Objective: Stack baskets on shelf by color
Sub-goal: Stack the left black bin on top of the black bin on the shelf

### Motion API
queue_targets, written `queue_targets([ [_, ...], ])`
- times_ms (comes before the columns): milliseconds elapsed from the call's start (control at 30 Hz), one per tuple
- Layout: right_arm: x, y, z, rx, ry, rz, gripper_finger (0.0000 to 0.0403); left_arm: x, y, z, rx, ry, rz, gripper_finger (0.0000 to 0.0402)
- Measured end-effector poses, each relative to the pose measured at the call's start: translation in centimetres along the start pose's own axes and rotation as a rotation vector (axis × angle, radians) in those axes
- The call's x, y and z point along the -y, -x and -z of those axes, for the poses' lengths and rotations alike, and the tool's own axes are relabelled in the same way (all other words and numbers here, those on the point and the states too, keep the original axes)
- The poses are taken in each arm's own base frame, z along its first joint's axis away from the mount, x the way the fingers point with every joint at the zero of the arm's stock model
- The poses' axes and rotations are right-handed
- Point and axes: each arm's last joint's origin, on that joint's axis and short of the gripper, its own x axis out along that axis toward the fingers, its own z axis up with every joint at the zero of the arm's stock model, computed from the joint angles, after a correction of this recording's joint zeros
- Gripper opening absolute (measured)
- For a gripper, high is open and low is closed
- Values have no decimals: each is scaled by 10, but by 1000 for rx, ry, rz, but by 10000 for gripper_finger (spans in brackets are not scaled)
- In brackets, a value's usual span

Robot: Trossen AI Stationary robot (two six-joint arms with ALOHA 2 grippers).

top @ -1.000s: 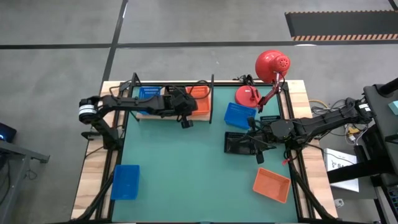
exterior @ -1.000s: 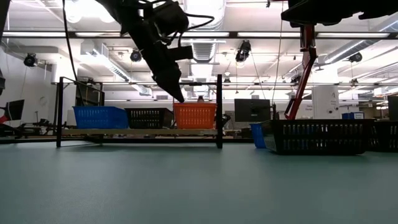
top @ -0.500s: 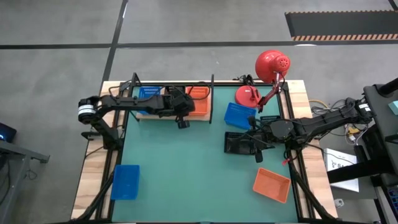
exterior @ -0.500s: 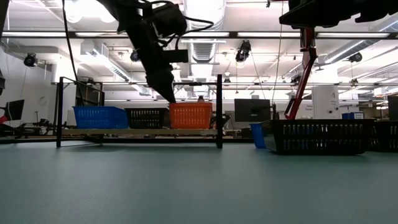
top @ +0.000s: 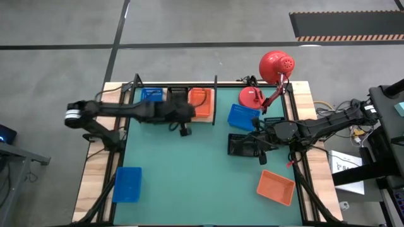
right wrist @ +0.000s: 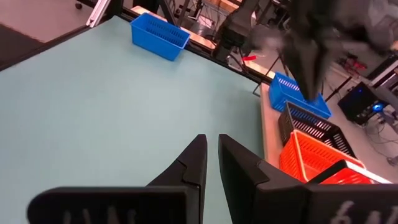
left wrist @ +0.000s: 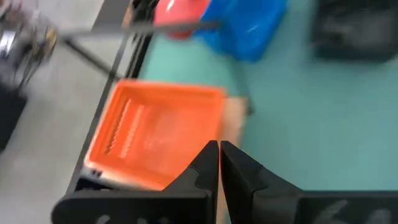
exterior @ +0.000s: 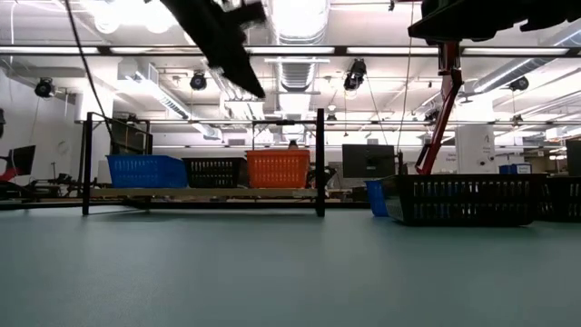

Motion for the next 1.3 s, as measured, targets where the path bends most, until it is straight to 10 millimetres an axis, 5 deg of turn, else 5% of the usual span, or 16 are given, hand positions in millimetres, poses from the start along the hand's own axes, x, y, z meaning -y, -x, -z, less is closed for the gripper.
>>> queue_targets([
  [367,-3,-22,1,-30,-174,-10,34,52,56,34,378,-27,152,0],
  [500,-2,-31,-7,-132,-266,-31,34,52,61,49,463,-18,151,0],
  [900,-6,-50,-15,-840,-488,-126,61,42,76,66,550,-28,123,0],
  [1167,-10,-97,-18,-937,-575,37,141,37,85,65,583,-11,117,0],
  [1300,-9,-122,-22,-938,-793,214,156,37,84,66,579,-13,117,0],
])
